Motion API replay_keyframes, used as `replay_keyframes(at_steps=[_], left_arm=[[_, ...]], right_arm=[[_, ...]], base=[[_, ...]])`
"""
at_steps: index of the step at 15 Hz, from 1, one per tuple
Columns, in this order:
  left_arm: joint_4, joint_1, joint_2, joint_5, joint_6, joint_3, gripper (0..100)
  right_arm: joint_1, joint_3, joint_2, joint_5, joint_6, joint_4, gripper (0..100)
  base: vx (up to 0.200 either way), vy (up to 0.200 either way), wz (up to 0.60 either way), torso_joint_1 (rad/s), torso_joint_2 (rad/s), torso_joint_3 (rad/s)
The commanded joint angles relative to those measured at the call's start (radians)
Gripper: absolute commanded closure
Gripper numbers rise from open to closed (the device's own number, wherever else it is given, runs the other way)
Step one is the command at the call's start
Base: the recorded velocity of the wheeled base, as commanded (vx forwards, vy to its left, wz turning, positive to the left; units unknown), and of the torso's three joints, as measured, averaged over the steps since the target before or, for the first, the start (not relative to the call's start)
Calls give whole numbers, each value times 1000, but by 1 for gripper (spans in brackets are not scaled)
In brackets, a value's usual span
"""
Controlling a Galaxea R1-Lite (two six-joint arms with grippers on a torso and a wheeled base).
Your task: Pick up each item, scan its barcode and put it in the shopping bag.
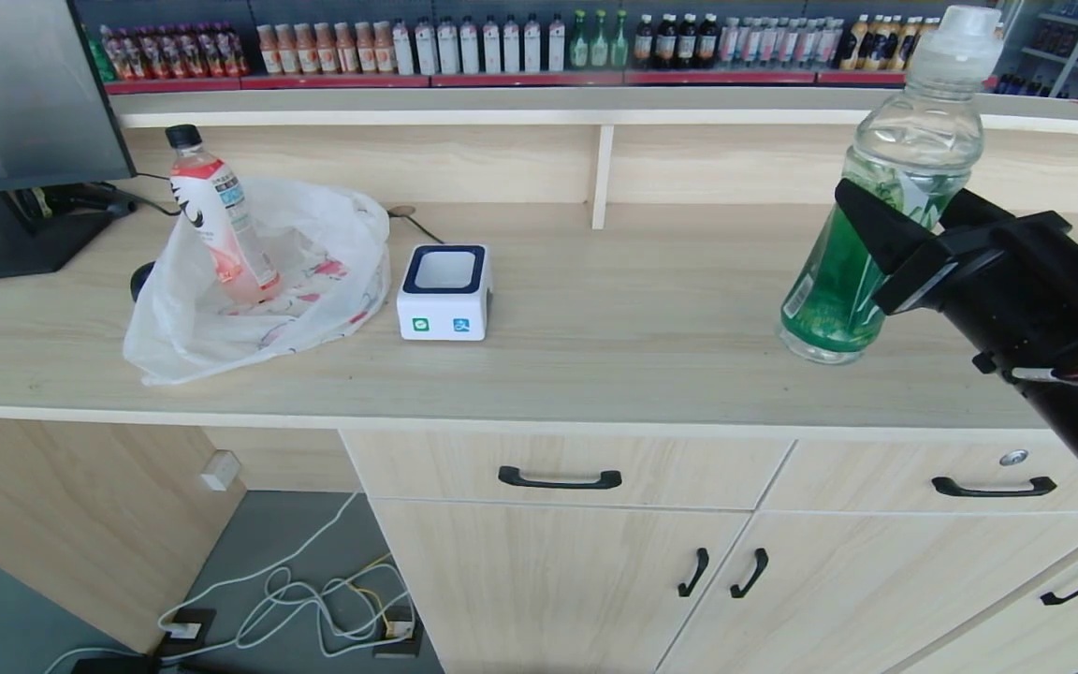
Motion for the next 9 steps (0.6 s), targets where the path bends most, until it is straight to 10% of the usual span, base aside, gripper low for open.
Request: replay_keyframes(at_steps=[1,9], left_arm=[[0,0,0,0,0,0,0],[0,-1,0,0,-4,0,0]], right_arm=[[0,-6,-4,0,0,1,100],[7,10,25,3,6,1,100]], base=[[0,200,0,-2,2,2],[0,200,0,4,1,2]])
